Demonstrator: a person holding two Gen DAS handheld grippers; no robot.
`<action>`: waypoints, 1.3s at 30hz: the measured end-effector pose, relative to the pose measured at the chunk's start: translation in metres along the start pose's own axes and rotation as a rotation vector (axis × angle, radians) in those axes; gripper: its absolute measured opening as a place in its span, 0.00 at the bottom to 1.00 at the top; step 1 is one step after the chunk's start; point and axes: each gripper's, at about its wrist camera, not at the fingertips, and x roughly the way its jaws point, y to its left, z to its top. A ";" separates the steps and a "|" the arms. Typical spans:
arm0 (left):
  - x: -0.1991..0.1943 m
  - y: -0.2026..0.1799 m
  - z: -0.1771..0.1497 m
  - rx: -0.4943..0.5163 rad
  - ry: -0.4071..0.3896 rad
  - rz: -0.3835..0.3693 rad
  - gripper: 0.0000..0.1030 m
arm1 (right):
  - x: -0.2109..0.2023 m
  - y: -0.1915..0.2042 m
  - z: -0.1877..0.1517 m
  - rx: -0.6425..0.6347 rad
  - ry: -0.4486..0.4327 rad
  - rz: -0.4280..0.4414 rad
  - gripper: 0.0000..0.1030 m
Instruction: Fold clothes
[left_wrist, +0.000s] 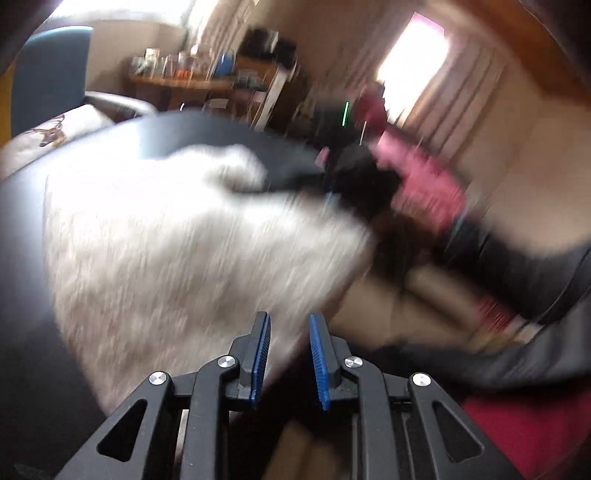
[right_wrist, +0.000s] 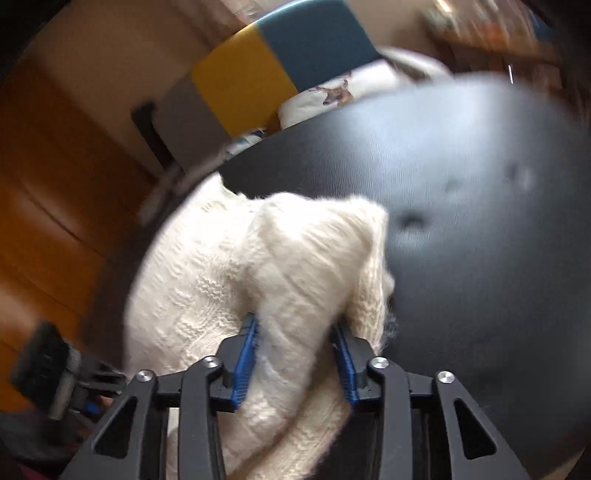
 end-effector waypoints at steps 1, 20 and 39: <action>-0.001 -0.001 0.013 -0.026 -0.053 -0.035 0.20 | 0.000 0.000 -0.003 0.017 -0.015 0.019 0.39; 0.115 -0.042 0.020 0.041 0.142 -0.072 0.19 | 0.020 -0.002 -0.006 0.010 -0.101 0.104 0.48; 0.027 0.006 -0.012 -0.099 -0.040 0.158 0.23 | -0.003 0.064 0.024 -0.150 -0.134 -0.026 0.68</action>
